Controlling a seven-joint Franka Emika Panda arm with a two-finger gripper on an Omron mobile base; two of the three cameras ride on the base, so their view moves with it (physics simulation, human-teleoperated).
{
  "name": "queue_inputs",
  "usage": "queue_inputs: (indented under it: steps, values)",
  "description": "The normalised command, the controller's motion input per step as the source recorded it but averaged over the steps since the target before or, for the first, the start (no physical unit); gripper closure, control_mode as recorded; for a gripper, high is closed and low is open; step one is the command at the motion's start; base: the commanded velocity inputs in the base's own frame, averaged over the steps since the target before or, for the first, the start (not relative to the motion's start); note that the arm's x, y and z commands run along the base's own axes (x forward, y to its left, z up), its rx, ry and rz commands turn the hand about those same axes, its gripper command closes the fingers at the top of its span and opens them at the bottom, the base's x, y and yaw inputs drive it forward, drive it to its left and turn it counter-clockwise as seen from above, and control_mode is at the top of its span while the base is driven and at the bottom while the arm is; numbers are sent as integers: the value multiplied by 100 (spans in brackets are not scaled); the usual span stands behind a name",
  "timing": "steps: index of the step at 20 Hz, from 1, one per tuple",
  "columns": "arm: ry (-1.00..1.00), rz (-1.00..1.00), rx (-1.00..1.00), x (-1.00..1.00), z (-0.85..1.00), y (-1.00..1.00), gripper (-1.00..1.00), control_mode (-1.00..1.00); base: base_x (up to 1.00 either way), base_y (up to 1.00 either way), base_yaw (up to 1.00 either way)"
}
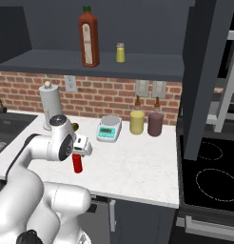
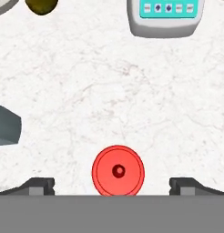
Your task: Put the shaker and condiment bottle from the counter next to their counterparts in the cabinet.
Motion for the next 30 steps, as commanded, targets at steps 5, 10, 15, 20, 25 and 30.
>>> queue_inputs:
  steps: [5,10,15,20,25,30]
  values:
    - [-2,0,0,-1,-39,-1,-100,-100,0,0,0]
    - [0,0,0,-12,-62,-1,-100,-100,0,0,0]
    - [0,0,5,-1,-6,0,-100,-100,0,0,0]
    - [0,0,8,0,0,0,-100,-100,0,0,0]
    - [0,0,8,0,-4,0,-100,-100,0,0,0]
    - [0,0,5,0,-13,-1,100,-100,0,0,0]
